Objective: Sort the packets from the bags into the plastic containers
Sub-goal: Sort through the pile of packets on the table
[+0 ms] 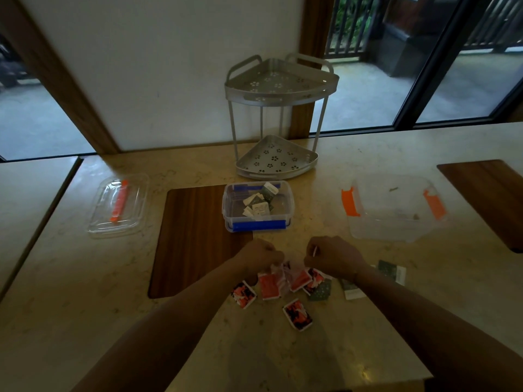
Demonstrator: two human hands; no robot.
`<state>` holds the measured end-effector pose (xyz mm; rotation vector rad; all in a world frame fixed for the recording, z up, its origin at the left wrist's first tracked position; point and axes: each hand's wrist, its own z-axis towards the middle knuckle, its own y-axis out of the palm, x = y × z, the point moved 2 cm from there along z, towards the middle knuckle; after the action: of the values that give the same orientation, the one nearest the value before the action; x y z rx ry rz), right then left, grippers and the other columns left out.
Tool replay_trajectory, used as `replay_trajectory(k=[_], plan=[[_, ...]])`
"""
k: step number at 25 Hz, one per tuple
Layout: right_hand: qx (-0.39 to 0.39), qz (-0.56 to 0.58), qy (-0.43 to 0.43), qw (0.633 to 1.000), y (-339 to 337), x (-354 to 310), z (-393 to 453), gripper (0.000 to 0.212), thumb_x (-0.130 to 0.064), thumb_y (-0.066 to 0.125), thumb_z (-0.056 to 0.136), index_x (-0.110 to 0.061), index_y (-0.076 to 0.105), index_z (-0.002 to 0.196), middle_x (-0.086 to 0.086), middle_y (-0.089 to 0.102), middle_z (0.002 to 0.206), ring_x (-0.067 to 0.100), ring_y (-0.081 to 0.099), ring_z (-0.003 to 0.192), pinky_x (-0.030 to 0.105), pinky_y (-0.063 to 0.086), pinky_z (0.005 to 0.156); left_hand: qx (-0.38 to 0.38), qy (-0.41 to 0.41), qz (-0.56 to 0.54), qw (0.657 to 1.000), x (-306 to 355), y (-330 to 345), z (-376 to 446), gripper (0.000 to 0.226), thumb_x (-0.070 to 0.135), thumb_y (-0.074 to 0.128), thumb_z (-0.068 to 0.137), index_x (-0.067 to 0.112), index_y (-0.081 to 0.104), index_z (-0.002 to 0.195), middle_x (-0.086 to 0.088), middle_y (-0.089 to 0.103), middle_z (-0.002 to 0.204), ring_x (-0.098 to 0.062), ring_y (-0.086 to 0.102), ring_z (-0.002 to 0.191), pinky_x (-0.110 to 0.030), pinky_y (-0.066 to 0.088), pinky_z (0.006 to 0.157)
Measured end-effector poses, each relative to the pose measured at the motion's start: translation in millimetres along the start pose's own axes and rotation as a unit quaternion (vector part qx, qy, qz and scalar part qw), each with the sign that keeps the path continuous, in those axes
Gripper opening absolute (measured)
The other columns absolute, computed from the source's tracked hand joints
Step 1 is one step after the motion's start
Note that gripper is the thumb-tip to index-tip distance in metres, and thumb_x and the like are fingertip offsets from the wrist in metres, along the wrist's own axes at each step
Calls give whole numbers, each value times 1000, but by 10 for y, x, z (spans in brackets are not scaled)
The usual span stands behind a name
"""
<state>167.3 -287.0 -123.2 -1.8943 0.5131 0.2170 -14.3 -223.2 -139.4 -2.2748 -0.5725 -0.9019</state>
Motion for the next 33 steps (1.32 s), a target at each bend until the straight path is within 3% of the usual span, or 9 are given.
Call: replay_trajectory(k=[3,6,10,14,18,21,24,29,33], plan=[[92,16,-59,994,-155,-94,-77,18,-40,61,88,-26,62,100,-7,66,99,6,57,79,18,42,62,11,-20,-35,999,227,42,47,18,21,59,89,10,61,75,-6,59,73,-20,56,70,-33,48,63],[90,-22,-86,992,-219,-181,-84,29,-48,57,89,-27,66,105,-9,68,101,9,62,84,23,50,70,21,-11,-47,999,430,81,63,17,21,52,93,7,58,87,-7,55,77,-22,52,71,-28,40,58],[142,-52,-74,986,-369,-76,-32,25,-42,54,93,-27,69,106,-4,73,100,15,66,82,31,56,74,30,12,-124,992,670,120,96,19,20,56,92,12,57,74,-2,54,65,-18,56,65,-26,38,54],[178,-12,-88,980,-671,94,-19,19,-37,58,91,-28,73,97,-6,74,95,12,67,81,33,57,77,61,-11,-206,977,797,203,186,33,40,53,96,11,63,84,-2,57,72,-17,56,68,-26,40,55],[199,80,-98,972,-1006,345,70,15,-34,65,88,-27,77,93,-6,76,90,8,66,75,32,57,75,40,-117,-313,942,774,496,302,46,48,51,95,13,54,125,-9,58,114,-24,58,94,-34,50,68],[196,104,-117,968,-1191,550,151,17,-34,63,88,-26,77,95,-5,76,90,6,66,75,31,57,78,-48,-92,-452,886,895,713,431,45,38,64,86,12,59,122,-14,59,125,-29,58,112,-43,52,84],[203,121,-113,965,-1411,817,208,18,-32,61,91,-22,76,96,-5,75,86,6,65,74,30,56,79,-28,-30,-454,890,1113,836,585,23,15,57,90,10,62,112,-15,61,127,-29,60,115,-48,46,100],[203,126,-78,968,-1732,1426,383,19,-30,59,93,-20,75,95,-3,74,85,8,65,74,30,54,78,25,-55,-427,902,1485,987,784,28,13,54,94,5,59,121,-16,66,116,-27,63,106,-35,52,80],[183,150,-51,970,-1749,1882,516,20,-28,59,93,-17,74,99,-1,74,94,10,64,80,30,54,81,105,-72,-415,901,1726,1167,926,26,8,62,92,4,55,117,-12,67,100,-21,65,86,-31,52,74]])
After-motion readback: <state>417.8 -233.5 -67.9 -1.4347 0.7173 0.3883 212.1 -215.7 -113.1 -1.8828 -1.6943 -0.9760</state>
